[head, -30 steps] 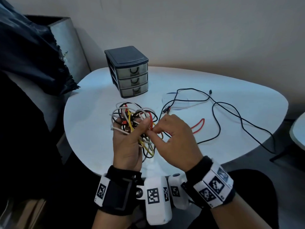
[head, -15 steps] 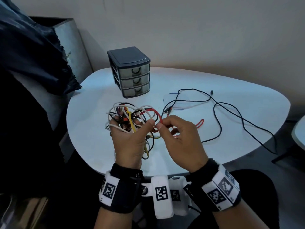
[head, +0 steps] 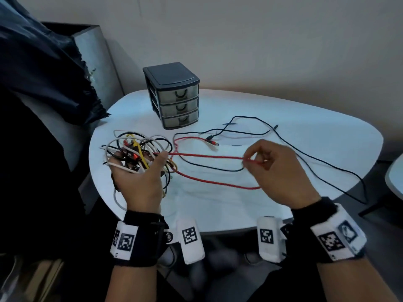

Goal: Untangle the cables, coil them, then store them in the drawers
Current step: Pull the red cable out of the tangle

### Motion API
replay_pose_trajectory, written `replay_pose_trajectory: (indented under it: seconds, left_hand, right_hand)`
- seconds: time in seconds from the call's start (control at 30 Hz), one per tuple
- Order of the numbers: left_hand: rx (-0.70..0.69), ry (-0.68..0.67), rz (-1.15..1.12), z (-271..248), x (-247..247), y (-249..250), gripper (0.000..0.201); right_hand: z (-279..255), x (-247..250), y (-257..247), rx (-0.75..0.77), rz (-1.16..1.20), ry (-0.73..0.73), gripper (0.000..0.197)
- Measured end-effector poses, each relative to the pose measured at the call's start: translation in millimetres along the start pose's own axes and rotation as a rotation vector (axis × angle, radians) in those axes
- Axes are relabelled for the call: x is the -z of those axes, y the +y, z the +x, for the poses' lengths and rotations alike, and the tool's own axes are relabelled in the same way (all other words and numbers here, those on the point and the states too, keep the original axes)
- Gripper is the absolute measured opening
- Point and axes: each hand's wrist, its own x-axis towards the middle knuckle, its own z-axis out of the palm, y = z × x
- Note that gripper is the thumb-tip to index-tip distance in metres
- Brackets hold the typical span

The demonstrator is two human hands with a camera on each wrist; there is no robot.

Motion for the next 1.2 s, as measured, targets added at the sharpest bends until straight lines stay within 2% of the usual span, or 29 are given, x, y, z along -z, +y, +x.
replay_pose_trajectory:
  seconds: [0.07, 0.1, 0.13, 0.2, 0.27, 0.33, 0.4, 0.5, 0.57, 0.6, 0.67, 0.73, 0.8, 0.87, 0.93, 1.0, 1.07, 1.13, 1.2]
  left_hand:
    - [0.008, -0.011, -0.036, -3.0, 0.4, -1.8, 0.071]
    - [0.013, -0.017, -0.044, -4.8, 0.0, -3.0, 0.071]
    - [0.022, -0.019, -0.042, -6.4, -0.4, -4.1, 0.07]
    - [0.048, -0.019, -0.04, -6.8, -1.7, -5.7, 0.07]
    - [0.078, -0.014, -0.069, -5.0, -2.9, -5.9, 0.069]
    - [0.095, -0.009, -0.09, -2.5, -3.0, -5.1, 0.067]
    - [0.097, -0.021, -0.118, 0.4, -2.5, -2.9, 0.064]
    - [0.101, -0.037, -0.159, 3.5, -1.9, -2.8, 0.059]
    - [0.113, -0.038, -0.187, 5.0, -2.1, -3.7, 0.057]
    - [0.118, -0.04, -0.197, 6.4, -1.6, -4.8, 0.056]
    - [0.12, -0.037, -0.205, 10.8, 0.0, -6.5, 0.054]
    - [0.121, -0.027, -0.218, 15.3, 2.0, -6.6, 0.056]
    - [0.121, -0.036, -0.225, 18.3, 4.5, -7.5, 0.057]
    - [0.122, -0.043, -0.224, 19.0, 5.9, -8.1, 0.058]
    - [0.124, -0.034, -0.224, 17.9, 5.6, -9.1, 0.06]
    - [0.119, -0.037, -0.22, 14.1, 3.5, -9.1, 0.061]
    - [0.102, -0.046, -0.203, 10.2, 0.9, -9.3, 0.061]
    - [0.057, -0.039, -0.17, 6.5, -1.2, -9.3, 0.063]
    - [-0.008, -0.015, -0.129, 4.8, -2.2, -7.5, 0.066]
  right_hand:
    - [4.7, -0.4, 12.9, -0.012, -0.037, 0.289, 0.02]
    - [6.4, -1.2, 18.0, -0.037, 0.052, 0.4, 0.019]
    - [8.2, -1.8, 20.0, -0.081, 0.197, 0.445, 0.017]
    - [7.0, -3.1, 12.1, -0.231, 0.553, 0.331, 0.022]
    - [1.9, -1.5, 3.5, -0.321, 0.767, 0.176, 0.034]
    - [-0.1, 2.2, 1.8, -0.32, 0.713, 0.128, 0.044]
    - [0.7, 7.4, 6.2, -0.263, 0.533, 0.178, 0.051]
    - [3.4, 18.3, 12.2, -0.053, 0.132, 0.438, 0.055]
    - [4.3, 25.1, 15.7, 0.025, 0.038, 0.599, 0.054]
    - [5.8, 27.7, 19.1, 0.006, 0.052, 0.619, 0.053]
    - [9.7, 34.1, 23.7, -0.153, 0.11, 0.526, 0.058]
    - [9.7, 41.1, 25.2, -0.418, 0.064, 0.286, 0.072]
    - [7.0, 43.4, 28.9, -0.575, 0.061, 0.047, 0.083]
    - [6.2, 40.5, 33.5, -0.631, 0.271, -0.023, 0.077]
    - [7.3, 37.4, 35.7, -0.649, 0.619, 0.033, 0.058]
    - [9.4, 34.8, 36.8, -0.571, 0.844, 0.187, 0.043]
    - [13.0, 32.4, 36.3, -0.417, 0.872, 0.388, 0.037]
    - [16.4, 29.9, 35.0, -0.201, 0.731, 0.612, 0.031]
    - [15.5, 28.7, 34.3, 0.058, 0.461, 0.778, 0.022]
